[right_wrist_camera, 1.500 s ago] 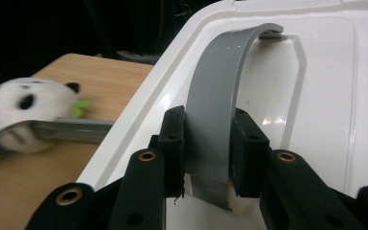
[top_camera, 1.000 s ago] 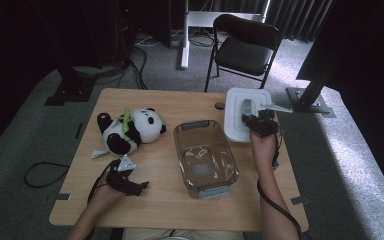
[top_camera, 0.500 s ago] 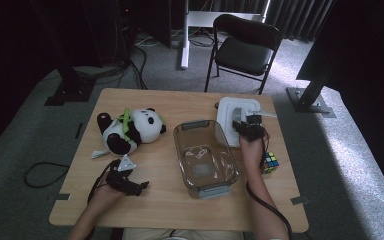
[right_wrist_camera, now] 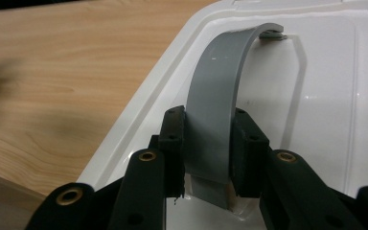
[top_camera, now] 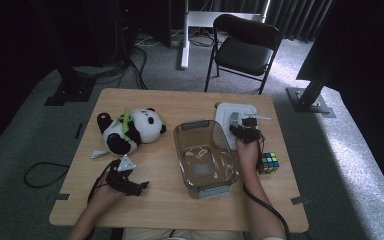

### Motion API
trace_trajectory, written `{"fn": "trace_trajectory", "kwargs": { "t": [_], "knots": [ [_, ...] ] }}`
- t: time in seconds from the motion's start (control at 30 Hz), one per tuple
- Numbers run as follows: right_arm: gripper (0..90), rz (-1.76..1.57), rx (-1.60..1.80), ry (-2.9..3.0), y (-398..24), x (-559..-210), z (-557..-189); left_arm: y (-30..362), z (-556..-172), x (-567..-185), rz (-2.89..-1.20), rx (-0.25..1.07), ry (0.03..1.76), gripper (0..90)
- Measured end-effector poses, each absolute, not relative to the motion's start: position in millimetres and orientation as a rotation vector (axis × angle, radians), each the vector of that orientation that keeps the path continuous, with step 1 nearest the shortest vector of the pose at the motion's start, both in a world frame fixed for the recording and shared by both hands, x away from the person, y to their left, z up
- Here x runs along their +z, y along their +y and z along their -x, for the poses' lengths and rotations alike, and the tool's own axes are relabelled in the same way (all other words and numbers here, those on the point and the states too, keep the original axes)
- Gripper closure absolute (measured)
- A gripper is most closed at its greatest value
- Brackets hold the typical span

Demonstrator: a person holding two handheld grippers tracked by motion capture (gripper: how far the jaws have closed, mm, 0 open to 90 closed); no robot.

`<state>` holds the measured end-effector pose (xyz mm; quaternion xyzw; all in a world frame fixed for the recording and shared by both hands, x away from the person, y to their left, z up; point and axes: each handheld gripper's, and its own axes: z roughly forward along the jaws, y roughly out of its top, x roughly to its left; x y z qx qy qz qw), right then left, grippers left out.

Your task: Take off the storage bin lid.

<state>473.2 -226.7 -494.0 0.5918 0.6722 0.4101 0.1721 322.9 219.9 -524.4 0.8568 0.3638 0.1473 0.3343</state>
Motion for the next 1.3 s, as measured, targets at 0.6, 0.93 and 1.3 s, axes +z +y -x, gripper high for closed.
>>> {"fn": "trace_trajectory", "kwargs": {
  "t": [0.6, 0.93, 1.3],
  "knots": [
    [64.2, -1.725, 1.139, 1.933, -225.8, -510.2, -479.2, 220.0, -322.8, -524.4, -2.238, 0.386, 0.948, 0.6],
    [47.7, -1.670, 1.134, 1.897, -220.0, -484.5, -471.5, 220.0, -322.8, -524.3, -2.238, 0.387, 0.948, 0.6],
    [25.6, -1.623, 1.146, 1.860, -219.7, -460.9, -461.2, 220.0, -322.8, -524.3, -2.238, 0.386, 0.948, 0.6]
  ]
}}
